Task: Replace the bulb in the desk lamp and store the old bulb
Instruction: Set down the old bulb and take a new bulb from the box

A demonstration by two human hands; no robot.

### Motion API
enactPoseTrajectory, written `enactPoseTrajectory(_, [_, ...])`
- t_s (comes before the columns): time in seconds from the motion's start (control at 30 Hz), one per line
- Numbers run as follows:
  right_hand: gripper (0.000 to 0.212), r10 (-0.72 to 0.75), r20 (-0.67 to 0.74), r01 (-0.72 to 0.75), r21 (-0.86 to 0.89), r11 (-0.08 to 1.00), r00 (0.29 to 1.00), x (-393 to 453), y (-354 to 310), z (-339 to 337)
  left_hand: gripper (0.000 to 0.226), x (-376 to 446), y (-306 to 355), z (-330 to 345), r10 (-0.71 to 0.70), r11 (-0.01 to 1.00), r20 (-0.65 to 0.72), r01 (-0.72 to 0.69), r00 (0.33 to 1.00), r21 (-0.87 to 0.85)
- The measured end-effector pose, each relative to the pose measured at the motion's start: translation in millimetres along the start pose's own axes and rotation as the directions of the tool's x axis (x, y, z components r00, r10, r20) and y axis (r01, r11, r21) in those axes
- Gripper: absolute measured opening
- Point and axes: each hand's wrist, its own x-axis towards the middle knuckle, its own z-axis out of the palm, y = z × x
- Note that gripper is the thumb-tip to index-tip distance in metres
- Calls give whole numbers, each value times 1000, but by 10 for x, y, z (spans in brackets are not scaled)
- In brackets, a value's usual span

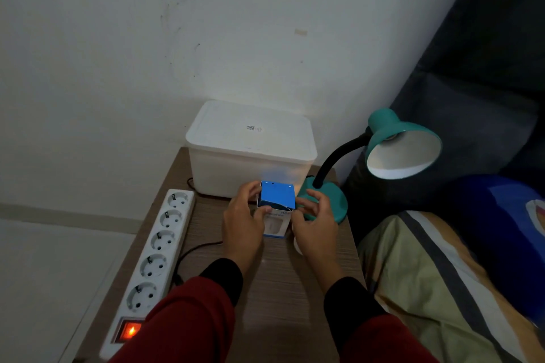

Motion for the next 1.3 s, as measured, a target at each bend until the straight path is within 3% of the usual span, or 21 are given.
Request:
enactPoseTrajectory(0.27, [34, 13, 96, -25, 131, 991, 995, 85, -89, 29, 67, 75, -49, -41, 133, 984, 121, -145, 984, 100])
enactPoseTrajectory(0.43, [26, 14, 153, -37, 151, 988, 988, 157, -82, 10, 89, 183, -72, -130, 193, 939, 298, -265, 935, 222])
enactPoseTrajectory(0.6, [44, -75, 189, 58, 94, 994, 979, 238, -97, 2, 90, 291, -71, -193, 227, 867, 436, -385, 871, 317])
enactPoseTrajectory(1.1, [56, -101, 211, 106, -12, 994, 972, 322, -144, -30, 104, 422, 81, -269, 236, 688, 539, -531, 809, 495])
enactPoseTrajectory(1.3, [59, -154, 198, 179, -115, 977, 968, 356, -36, -43, 112, 477, 111, -257, 241, 718, 518, -510, 821, 474])
